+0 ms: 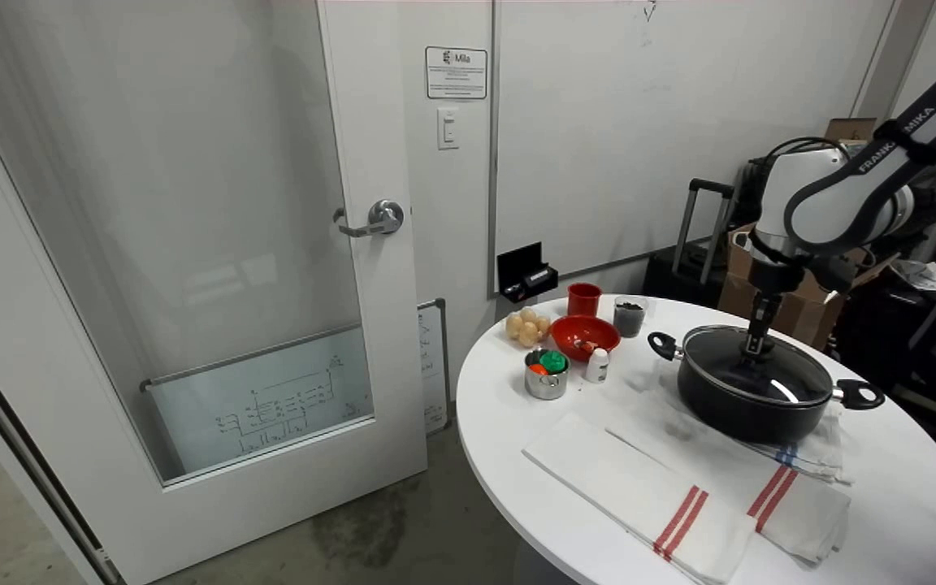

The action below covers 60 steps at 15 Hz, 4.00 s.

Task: Put the lid on the pot

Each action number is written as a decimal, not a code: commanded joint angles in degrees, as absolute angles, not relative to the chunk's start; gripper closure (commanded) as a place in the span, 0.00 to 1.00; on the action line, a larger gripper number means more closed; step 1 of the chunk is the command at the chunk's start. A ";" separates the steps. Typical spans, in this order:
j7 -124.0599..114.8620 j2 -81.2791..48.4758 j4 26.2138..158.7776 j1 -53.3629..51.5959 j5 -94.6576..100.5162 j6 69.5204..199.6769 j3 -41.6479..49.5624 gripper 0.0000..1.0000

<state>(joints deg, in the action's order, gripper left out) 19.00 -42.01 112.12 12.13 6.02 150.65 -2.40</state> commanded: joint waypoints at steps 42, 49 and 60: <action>18.85 -43.68 106.49 11.33 5.37 143.01 -1.52 0.74; 19.11 -44.13 105.90 11.40 5.32 143.08 -1.65 0.74; 18.99 -44.81 105.01 10.96 5.46 144.05 -1.78 0.01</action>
<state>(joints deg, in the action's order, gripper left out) 18.91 -44.39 106.50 11.57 6.02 144.60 -2.10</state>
